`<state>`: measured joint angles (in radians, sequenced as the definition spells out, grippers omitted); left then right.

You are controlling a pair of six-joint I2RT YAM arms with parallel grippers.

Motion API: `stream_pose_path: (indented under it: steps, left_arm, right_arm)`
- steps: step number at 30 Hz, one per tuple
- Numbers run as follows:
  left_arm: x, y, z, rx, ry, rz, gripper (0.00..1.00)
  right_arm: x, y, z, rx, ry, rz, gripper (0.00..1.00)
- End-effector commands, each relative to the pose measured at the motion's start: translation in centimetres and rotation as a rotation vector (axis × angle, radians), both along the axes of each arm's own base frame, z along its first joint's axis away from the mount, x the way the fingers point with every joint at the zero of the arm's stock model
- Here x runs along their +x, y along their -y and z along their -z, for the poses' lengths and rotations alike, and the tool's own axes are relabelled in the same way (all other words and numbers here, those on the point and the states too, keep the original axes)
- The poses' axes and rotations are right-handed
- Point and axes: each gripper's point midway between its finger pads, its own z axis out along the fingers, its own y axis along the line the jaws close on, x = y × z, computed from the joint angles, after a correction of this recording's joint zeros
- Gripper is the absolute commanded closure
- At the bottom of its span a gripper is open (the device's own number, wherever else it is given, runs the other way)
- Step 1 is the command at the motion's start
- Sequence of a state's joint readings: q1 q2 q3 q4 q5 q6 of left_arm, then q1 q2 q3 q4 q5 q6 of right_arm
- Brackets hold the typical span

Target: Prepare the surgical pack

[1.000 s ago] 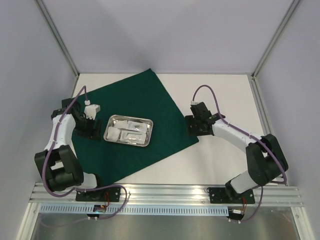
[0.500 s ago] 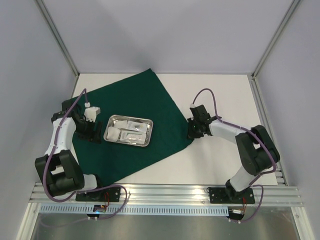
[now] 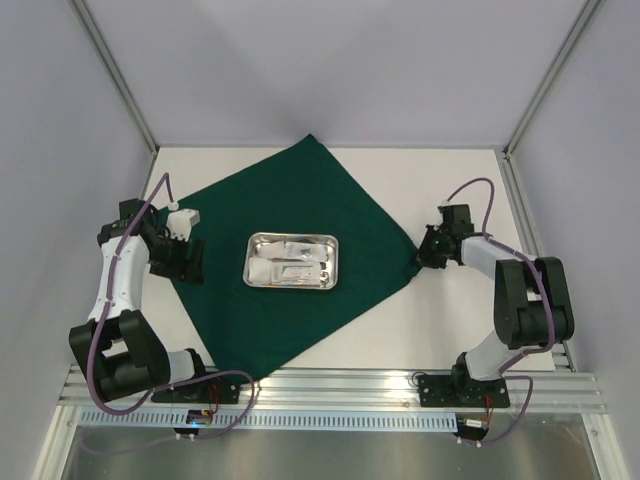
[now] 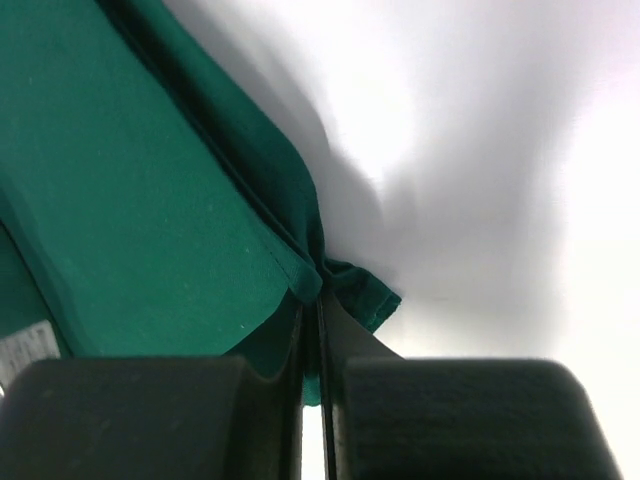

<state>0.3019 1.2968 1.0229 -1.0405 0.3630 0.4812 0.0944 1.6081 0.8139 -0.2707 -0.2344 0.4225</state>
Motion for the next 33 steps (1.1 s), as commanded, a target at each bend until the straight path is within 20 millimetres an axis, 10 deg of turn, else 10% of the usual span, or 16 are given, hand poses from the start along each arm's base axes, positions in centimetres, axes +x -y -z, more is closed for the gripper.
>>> stream_pose_path:
  steps: [1,8,13,18,24,33]
  left_arm:
    - [0.4,0.4,-1.6,-0.013,0.044,0.019,0.22]
    - [0.2,0.5,-1.5,-0.016,0.037,0.024,0.22]
    - [0.1,0.4,-1.4,-0.014,0.033,0.023,0.22]
    - [0.1,0.4,-1.1,-0.011,0.030,0.019,0.21]
    - [-0.1,0.5,-0.5,-0.019,0.017,0.009,0.21]
    - [-0.8,0.6,-0.1,-0.011,0.021,0.018,0.21]
  right_arm:
    - [1.8,5.3,-1.3,-0.043,0.060,0.105,0.99]
    - [3.3,12.8,-2.4,-0.173,0.040,0.203,0.87]
    - [4.8,15.0,-5.3,-0.223,0.073,0.265,0.56]
    - [4.4,9.2,-9.6,-0.266,0.194,0.145,0.51]
    - [0.7,-3.6,-8.7,0.025,0.218,-0.152,0.46]
    - [-0.1,-9.3,-5.7,0.188,0.152,-0.276,0.52]
